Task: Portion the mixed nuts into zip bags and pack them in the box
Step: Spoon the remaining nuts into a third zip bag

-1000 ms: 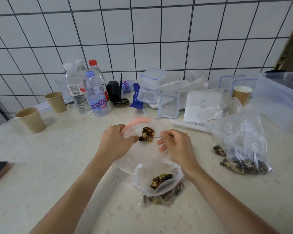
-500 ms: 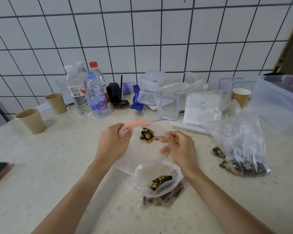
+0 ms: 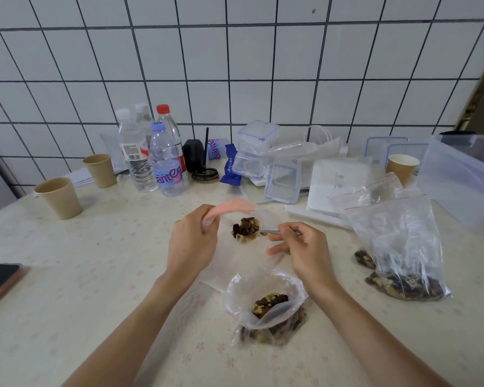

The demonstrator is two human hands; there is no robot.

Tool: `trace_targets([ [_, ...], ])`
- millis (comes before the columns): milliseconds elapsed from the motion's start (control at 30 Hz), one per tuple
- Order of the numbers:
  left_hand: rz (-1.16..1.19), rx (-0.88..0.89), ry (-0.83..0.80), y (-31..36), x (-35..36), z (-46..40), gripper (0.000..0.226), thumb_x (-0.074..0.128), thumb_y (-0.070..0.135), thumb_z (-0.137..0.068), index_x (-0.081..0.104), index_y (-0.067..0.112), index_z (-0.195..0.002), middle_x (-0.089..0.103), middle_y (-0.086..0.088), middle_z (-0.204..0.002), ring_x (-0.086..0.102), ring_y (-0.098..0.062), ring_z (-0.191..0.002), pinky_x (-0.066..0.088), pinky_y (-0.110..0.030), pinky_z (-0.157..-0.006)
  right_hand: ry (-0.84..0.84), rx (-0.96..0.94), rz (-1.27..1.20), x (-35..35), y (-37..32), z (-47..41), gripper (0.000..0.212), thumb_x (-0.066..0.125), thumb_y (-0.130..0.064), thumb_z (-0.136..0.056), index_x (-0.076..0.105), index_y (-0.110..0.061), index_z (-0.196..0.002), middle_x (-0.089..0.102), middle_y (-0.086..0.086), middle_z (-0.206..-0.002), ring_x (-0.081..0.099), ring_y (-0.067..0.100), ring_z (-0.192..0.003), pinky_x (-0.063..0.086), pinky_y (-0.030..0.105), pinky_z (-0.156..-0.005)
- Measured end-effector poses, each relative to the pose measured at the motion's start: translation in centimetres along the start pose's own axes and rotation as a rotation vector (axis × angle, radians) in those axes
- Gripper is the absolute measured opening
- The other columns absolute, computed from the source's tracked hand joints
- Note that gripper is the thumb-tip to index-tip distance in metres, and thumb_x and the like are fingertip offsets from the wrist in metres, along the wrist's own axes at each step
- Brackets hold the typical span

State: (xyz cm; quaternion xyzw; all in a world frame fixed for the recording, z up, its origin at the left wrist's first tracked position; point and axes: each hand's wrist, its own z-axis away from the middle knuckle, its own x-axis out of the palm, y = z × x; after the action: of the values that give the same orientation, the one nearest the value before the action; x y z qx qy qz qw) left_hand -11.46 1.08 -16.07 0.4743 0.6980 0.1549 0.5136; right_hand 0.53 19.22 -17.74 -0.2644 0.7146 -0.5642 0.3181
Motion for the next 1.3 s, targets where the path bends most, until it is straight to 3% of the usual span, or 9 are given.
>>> trace_targets([
  [200,-0.02,-0.02,-0.014,-0.4,-0.1,-0.3,0.008,0.064,0.043,-0.099,0.064,0.041,-0.107,0.066,0.023,-0.079,0.063,-0.002,-0.069,0.052,-0.029,-0.058,-0.052,-0.003,-0.028,-1.0,-0.6,0.1,0.015,0.058,-0.018,-0.105,0.071,-0.013,-0.1,0.081,-0.001,-0.086,0.078,0.02,-0.073,0.058,0.033,-0.077],
  [433,-0.089,-0.091,-0.132,0.6,-1.9,-1.1,0.067,0.079,0.058,-0.081,0.053,0.03,-0.137,0.056,0.014,-0.119,0.055,-0.009,-0.101,0.045,-0.029,-0.085,-0.097,-0.098,0.035,-3.4,-2.8,1.6,0.015,0.058,-0.015,-0.104,0.073,-0.012,-0.101,0.081,-0.001,-0.085,0.078,0.015,-0.079,0.058,0.03,-0.08],
  [600,-0.081,0.001,-0.061,2.5,-4.1,0.5,0.056,0.078,0.047,-0.087,0.058,0.027,-0.136,0.059,0.008,-0.133,0.056,-0.01,-0.116,0.051,-0.036,-0.097,-0.107,-0.173,0.054,-5.8,-4.7,3.9,0.014,0.059,-0.014,-0.104,0.072,-0.014,-0.1,0.081,-0.004,-0.084,0.078,0.011,-0.082,0.056,0.029,-0.075],
  [767,-0.064,0.132,-0.04,4.6,-5.8,4.0,0.03,0.072,0.043,-0.092,0.065,0.031,-0.118,0.064,0.016,-0.108,0.061,-0.001,-0.097,0.05,-0.025,-0.08,-0.124,-0.212,0.003,-8.5,-5.7,6.7,0.014,0.061,-0.016,-0.103,0.074,-0.014,-0.099,0.081,-0.001,-0.085,0.077,0.013,-0.086,0.057,0.025,-0.074],
  [867,-0.108,0.051,-0.262,5.3,-6.1,6.2,0.031,0.057,0.062,-0.093,0.067,0.033,-0.099,0.071,0.013,-0.079,0.066,0.0,-0.07,0.055,-0.024,-0.066,-0.131,-0.2,0.004,-9.5,-5.8,8.2,0.014,0.061,-0.016,-0.102,0.074,-0.015,-0.098,0.081,0.0,-0.085,0.077,0.013,-0.086,0.056,0.022,-0.073],
  [967,-0.147,-0.036,-0.411,5.1,-5.6,8.4,0.046,0.041,0.071,-0.093,0.066,0.033,-0.086,0.07,0.008,-0.061,0.067,-0.004,-0.058,0.059,-0.032,-0.07,-0.14,-0.195,0.012,-10.0,-5.8,9.7,0.013,0.061,-0.018,-0.102,0.073,-0.016,-0.098,0.081,0.0,-0.085,0.076,0.013,-0.086,0.054,0.02,-0.072],
  [1167,0.023,-0.006,-0.379,4.9,-5.4,10.5,0.022,0.057,0.043,-0.102,0.069,0.034,-0.086,0.069,0.011,-0.061,0.069,-0.006,-0.054,0.052,-0.022,-0.06,-0.194,-0.285,0.222,-9.6,-5.7,12.4,0.013,0.061,-0.031,-0.103,0.071,-0.03,-0.095,0.079,-0.015,-0.091,0.062,0.037,-0.069,0.05,0.046,-0.062],
  [1233,0.053,0.062,-0.366,5.1,-5.7,10.5,0.018,0.058,0.041,-0.102,0.07,0.035,-0.09,0.069,0.007,-0.063,0.068,-0.007,-0.053,0.054,-0.02,-0.06,-0.264,-0.442,0.359,-9.5,-6.1,13.2,0.014,0.057,-0.037,-0.104,0.069,-0.035,-0.097,0.076,-0.021,-0.096,0.057,0.016,-0.057,0.045,0.028,-0.055],
  [1300,0.082,0.102,-0.372,5.3,-6.0,10.5,0.016,0.059,0.042,-0.102,0.07,0.036,-0.093,0.068,0.005,-0.063,0.066,-0.008,-0.053,0.053,-0.02,-0.06,-0.304,-0.681,0.544,-9.5,-6.6,13.9,0.02,0.052,-0.038,-0.106,0.071,-0.031,-0.104,0.072,-0.018,-0.098,0.065,0.003,-0.077,0.05,0.019,-0.071],
])
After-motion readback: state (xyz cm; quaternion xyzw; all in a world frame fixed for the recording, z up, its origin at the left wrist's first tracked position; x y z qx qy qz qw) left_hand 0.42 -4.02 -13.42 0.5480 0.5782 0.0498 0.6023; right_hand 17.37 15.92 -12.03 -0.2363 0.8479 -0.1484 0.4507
